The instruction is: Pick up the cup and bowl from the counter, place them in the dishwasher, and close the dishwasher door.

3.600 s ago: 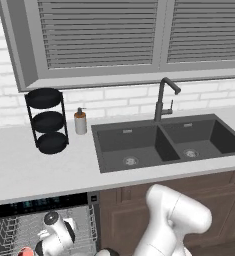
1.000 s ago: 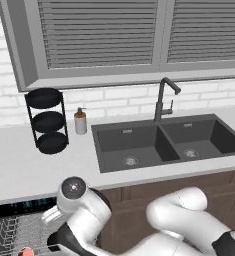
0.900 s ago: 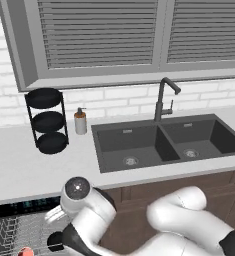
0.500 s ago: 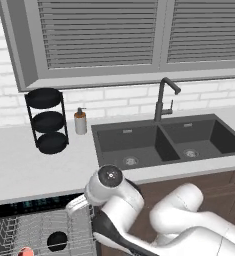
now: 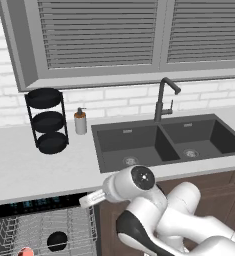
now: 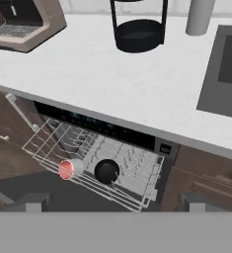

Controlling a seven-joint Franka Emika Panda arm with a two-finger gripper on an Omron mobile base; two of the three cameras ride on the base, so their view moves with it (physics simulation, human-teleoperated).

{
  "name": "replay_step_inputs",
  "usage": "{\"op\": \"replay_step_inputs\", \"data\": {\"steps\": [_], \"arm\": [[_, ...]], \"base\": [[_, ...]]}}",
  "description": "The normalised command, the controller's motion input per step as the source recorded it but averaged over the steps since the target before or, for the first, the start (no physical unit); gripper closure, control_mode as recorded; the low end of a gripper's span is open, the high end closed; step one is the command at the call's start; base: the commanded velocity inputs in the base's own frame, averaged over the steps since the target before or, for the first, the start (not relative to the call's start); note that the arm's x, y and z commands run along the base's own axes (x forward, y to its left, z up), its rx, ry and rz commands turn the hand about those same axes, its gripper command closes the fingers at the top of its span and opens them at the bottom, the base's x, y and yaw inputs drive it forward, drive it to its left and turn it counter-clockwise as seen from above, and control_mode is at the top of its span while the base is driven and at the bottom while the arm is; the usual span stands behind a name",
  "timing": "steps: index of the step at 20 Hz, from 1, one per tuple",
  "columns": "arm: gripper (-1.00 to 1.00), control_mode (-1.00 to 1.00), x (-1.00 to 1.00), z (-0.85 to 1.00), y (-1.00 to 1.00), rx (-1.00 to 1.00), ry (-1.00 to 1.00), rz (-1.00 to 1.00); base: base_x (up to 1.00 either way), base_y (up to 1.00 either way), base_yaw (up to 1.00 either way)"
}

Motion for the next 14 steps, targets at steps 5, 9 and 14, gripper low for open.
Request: {"op": "replay_step_inputs", "data": {"steps": [5, 9, 14], "arm": [[-1.00, -1.00, -0.41, 0.36, 0.01, 0.02, -0.07, 0.03], [-1.00, -1.00, -0.76, 0.27, 0.20, 0.00, -0.21, 0.11], [-1.00, -1.00, -0.76, 0.09, 0.28, 0.00, -0.20, 0.13]], "base": [[0.00, 0.00, 0.00], [0.00, 0.00, 0.00], [0.00, 0.00, 0.00]]}}
